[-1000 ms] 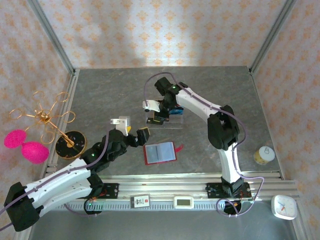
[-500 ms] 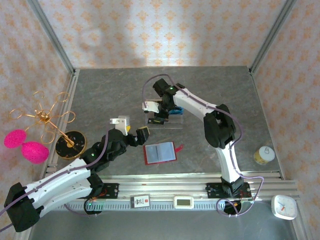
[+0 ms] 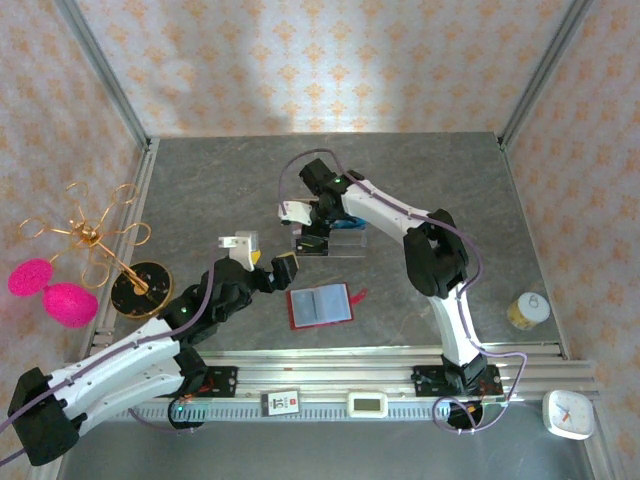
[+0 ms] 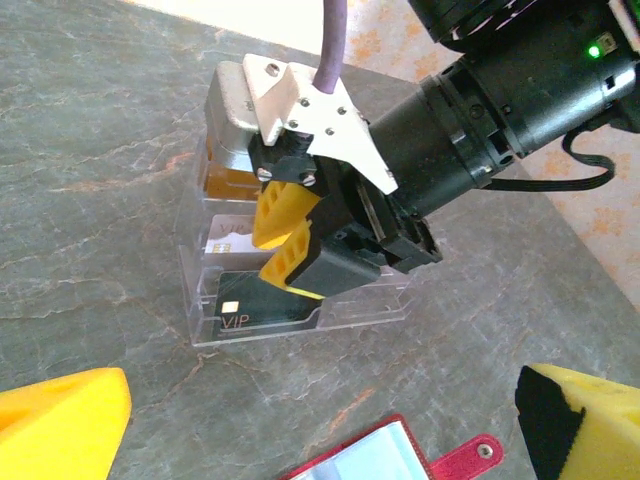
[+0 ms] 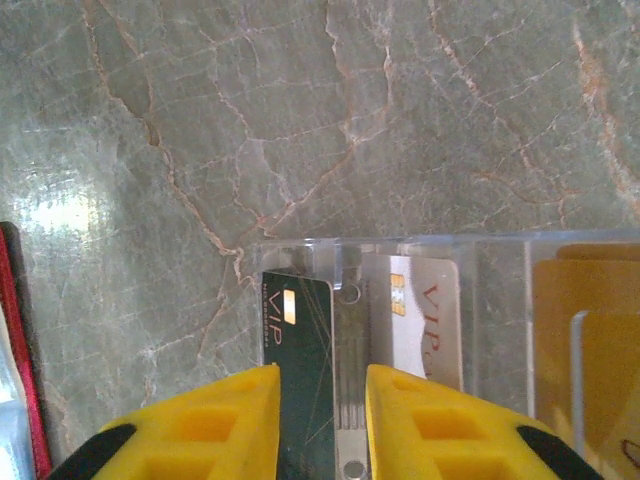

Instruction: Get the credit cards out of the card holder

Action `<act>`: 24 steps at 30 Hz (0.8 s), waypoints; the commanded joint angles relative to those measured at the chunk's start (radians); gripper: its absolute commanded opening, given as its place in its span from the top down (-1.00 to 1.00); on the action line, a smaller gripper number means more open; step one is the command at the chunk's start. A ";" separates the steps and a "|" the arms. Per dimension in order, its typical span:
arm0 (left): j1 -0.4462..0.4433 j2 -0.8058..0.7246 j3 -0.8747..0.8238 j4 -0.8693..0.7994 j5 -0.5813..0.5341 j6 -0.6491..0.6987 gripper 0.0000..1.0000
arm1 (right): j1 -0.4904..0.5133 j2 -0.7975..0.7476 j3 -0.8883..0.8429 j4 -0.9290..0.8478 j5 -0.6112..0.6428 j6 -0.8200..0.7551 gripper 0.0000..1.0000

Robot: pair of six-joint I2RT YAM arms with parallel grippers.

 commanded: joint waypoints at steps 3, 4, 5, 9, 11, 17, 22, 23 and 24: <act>0.009 -0.032 -0.023 0.055 0.010 -0.019 -0.98 | 0.011 -0.102 -0.011 0.064 -0.061 0.101 0.38; 0.009 -0.036 -0.026 0.058 0.012 -0.023 -0.98 | 0.014 -0.131 -0.034 0.086 -0.087 0.131 0.36; 0.009 -0.039 -0.030 0.066 0.021 -0.024 -0.98 | 0.017 -0.161 -0.063 0.127 -0.106 0.163 0.36; 0.009 -0.055 -0.059 0.106 0.056 -0.049 -0.98 | 0.037 -0.331 -0.302 0.446 -0.140 0.452 0.34; 0.009 -0.058 -0.075 0.118 0.063 -0.071 -0.98 | 0.050 -0.412 -0.432 0.622 -0.124 0.622 0.33; 0.011 -0.101 -0.121 0.135 0.108 -0.125 -0.98 | 0.156 -0.585 -0.759 0.830 0.086 0.972 0.32; 0.011 -0.171 -0.160 0.109 0.087 -0.153 -0.98 | 0.302 -0.628 -0.936 0.814 0.281 1.108 0.30; 0.010 -0.179 -0.163 0.103 0.087 -0.154 -0.97 | 0.331 -0.622 -0.952 0.805 0.302 1.122 0.30; 0.012 -0.184 -0.165 0.091 0.083 -0.161 -0.96 | 0.362 -0.612 -0.963 0.793 0.333 1.138 0.30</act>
